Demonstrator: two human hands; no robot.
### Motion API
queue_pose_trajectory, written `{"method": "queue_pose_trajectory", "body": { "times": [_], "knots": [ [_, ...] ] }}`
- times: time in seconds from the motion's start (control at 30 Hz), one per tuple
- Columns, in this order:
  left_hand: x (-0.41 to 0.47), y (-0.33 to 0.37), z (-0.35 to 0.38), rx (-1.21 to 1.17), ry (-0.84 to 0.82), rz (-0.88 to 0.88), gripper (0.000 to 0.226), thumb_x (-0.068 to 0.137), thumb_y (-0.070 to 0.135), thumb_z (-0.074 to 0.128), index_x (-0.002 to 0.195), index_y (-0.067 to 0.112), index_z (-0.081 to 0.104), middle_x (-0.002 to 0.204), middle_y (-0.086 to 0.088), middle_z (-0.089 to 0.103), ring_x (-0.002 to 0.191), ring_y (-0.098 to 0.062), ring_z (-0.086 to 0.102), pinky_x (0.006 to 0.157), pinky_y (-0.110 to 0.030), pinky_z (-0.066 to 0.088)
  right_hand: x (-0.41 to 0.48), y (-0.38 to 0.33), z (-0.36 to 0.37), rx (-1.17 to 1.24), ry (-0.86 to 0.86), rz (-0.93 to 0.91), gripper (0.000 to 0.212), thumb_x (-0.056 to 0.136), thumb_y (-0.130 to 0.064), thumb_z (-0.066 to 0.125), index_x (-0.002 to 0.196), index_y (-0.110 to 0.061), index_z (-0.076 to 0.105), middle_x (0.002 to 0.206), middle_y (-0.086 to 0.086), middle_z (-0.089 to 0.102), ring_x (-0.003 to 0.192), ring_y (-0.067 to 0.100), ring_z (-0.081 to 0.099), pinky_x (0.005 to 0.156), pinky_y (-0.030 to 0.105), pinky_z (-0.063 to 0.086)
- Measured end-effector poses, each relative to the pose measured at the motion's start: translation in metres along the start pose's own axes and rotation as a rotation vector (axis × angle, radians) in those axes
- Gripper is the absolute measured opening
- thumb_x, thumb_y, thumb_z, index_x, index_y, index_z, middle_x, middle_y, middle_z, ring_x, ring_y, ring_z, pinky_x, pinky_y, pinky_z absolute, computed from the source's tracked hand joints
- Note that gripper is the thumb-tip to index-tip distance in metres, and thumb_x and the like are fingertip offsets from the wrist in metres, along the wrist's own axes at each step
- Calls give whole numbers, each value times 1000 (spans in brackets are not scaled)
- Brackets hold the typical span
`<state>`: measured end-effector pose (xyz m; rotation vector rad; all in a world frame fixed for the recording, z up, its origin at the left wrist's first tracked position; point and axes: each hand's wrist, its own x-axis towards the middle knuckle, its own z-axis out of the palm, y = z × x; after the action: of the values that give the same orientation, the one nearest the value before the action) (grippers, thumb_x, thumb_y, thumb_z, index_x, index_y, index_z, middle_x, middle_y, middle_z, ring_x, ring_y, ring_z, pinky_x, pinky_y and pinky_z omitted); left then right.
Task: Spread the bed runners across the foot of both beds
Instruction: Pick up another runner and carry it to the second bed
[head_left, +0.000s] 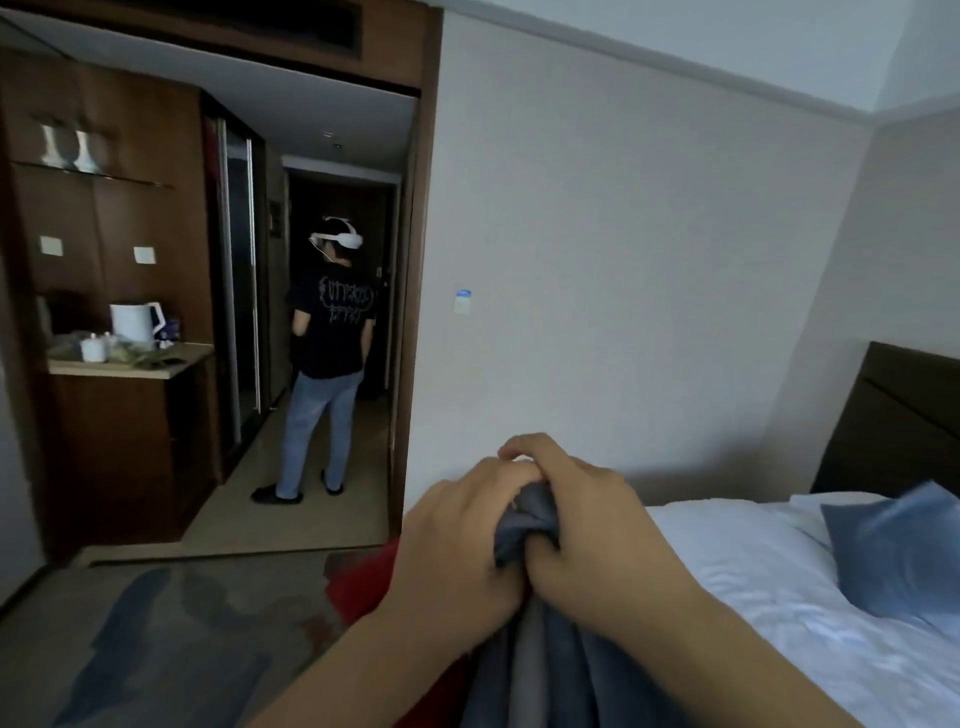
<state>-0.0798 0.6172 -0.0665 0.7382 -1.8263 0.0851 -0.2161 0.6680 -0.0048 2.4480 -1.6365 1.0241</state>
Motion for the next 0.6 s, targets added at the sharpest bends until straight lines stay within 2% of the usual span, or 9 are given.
{"method": "queue_pose_trajectory", "body": {
  "times": [0.07, 0.13, 0.2, 0.27, 0.33, 0.4, 0.47, 0.53, 0.6],
  "knots": [
    [18, -44, 17, -10, -63, 60, 48, 77, 29, 63, 125, 28, 65, 116, 10, 63, 101, -4, 58, 85, -21, 45, 33, 18, 12, -64, 89, -23, 54, 66, -17, 48, 116, -35, 54, 82, -9, 63, 73, 12, 59, 61, 37, 52],
    [24, -84, 39, -154, -222, -80, 70, 72, 42, 71, 139, 30, 55, 127, 9, 59, 109, -5, 59, 92, -25, 48, 57, 43, 21, -126, 158, -30, 53, 64, -13, 47, 112, -36, 55, 74, -8, 59, 66, 14, 58, 55, 40, 52],
    [21, -120, 65, -339, -382, -321, 102, 57, 47, 84, 144, 51, 31, 131, 14, 56, 115, -6, 60, 94, -30, 52, 73, 72, 27, -153, 206, -31, 53, 62, -9, 46, 107, -35, 57, 71, -9, 55, 60, 14, 55, 50, 39, 51],
    [17, -153, 100, -386, -521, -448, 108, 50, 47, 90, 134, 67, 24, 133, 16, 54, 116, -4, 60, 95, -32, 54, 84, 102, 32, -175, 236, -47, 44, 62, -8, 44, 97, -30, 60, 69, -10, 50, 56, 14, 49, 45, 38, 48],
    [11, -187, 141, -435, -650, -555, 98, 53, 47, 93, 129, 66, 35, 130, 17, 58, 114, -2, 61, 96, -32, 55, 96, 134, 35, -189, 253, -52, 36, 64, -12, 39, 87, -24, 63, 69, -8, 50, 55, 15, 48, 43, 38, 47],
    [4, -209, 184, -503, -705, -636, 79, 62, 48, 91, 128, 57, 49, 123, 20, 67, 113, -2, 64, 100, -35, 53, 108, 168, 38, -203, 272, -45, 35, 64, -15, 37, 84, -22, 65, 69, -6, 51, 54, 18, 49, 43, 36, 46],
    [1, -214, 226, -515, -657, -665, 57, 78, 44, 83, 127, 47, 55, 117, 23, 68, 112, 2, 64, 102, -26, 50, 119, 204, 37, -206, 277, -7, 35, 61, -11, 41, 82, -21, 67, 69, -6, 53, 55, 18, 50, 45, 36, 47],
    [12, -211, 264, -526, -545, -680, 42, 92, 22, 73, 128, 35, 57, 111, 25, 65, 103, 12, 63, 96, -12, 49, 129, 240, 31, -200, 281, 35, 37, 58, -6, 44, 81, -20, 69, 69, -6, 55, 56, 16, 51, 46, 36, 48],
    [40, -210, 295, -549, -424, -693, 35, 95, 1, 62, 116, 30, 63, 102, 18, 68, 97, 9, 67, 90, -13, 52, 135, 274, 19, -214, 302, 88, 39, 57, -7, 46, 82, -21, 71, 70, -5, 58, 59, 18, 54, 49, 37, 49]
  ]
}}
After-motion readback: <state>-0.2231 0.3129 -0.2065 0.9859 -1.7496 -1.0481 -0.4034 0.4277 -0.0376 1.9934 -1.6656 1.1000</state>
